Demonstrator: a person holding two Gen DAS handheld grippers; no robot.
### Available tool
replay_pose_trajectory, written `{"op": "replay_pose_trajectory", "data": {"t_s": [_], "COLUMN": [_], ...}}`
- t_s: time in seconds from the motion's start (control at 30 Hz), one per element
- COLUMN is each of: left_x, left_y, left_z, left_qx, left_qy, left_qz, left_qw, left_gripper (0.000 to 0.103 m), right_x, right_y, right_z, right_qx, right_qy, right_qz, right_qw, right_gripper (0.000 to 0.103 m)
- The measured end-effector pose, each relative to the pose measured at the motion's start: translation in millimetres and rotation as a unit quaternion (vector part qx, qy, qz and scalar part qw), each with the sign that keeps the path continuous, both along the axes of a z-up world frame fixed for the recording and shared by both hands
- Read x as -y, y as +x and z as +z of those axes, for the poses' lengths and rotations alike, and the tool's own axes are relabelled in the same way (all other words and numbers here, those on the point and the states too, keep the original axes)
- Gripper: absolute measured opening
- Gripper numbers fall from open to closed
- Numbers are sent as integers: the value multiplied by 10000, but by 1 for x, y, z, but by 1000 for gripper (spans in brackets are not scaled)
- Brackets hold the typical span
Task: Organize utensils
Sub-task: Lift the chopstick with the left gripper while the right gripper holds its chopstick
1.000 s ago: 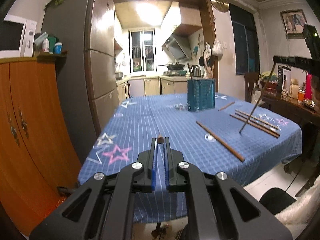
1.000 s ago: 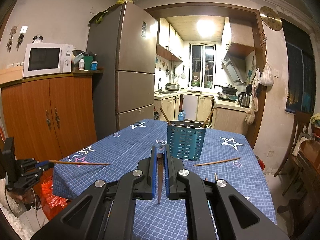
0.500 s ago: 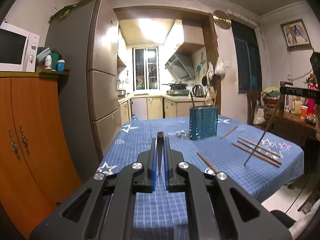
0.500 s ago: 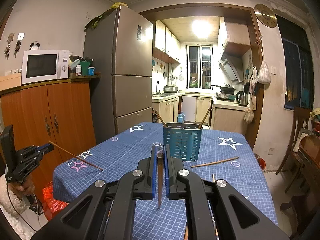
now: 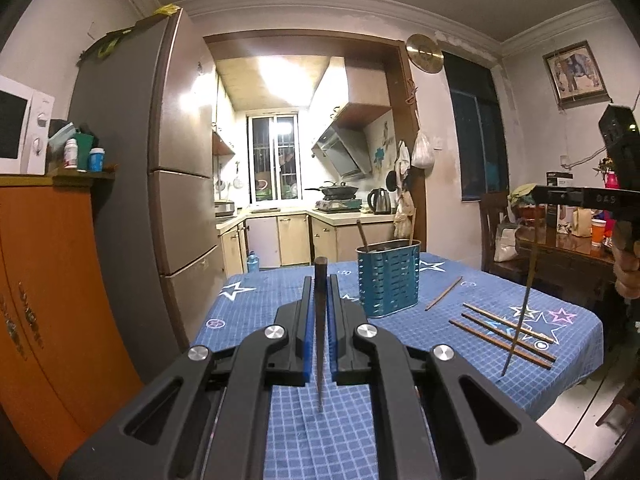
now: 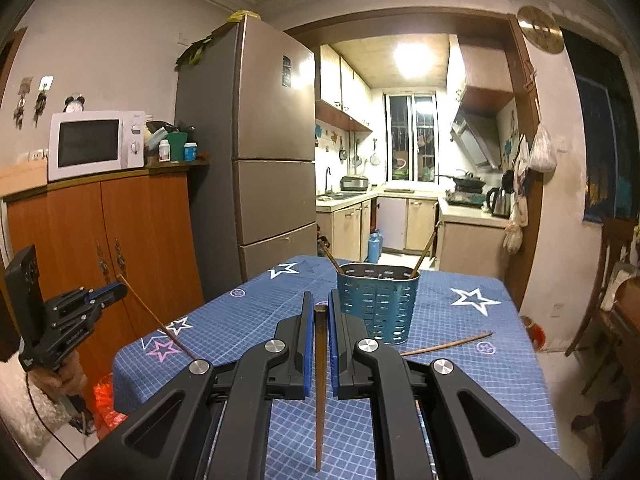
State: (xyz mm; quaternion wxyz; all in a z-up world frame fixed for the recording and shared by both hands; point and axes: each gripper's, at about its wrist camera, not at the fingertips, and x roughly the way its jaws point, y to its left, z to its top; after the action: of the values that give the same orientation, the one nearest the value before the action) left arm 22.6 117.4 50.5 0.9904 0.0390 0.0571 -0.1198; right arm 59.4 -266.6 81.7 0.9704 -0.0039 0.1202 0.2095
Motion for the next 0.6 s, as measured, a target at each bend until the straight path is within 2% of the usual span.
{"op": "replay_pose_trajectory", "data": {"t_s": [0.6], "left_x": [28], "left_y": [29], "left_z": [14], "left_qx": [125], "left_qy": [174], "left_qz": [-261], "left_qw": [9994], "left_gripper": [0], "right_x": [5], "right_y": [26], "right_z": [1], "right_qx": [-146], "right_qy": [173], "right_qz": [6], "right_qw": [9997], "right_gripper": [8]}}
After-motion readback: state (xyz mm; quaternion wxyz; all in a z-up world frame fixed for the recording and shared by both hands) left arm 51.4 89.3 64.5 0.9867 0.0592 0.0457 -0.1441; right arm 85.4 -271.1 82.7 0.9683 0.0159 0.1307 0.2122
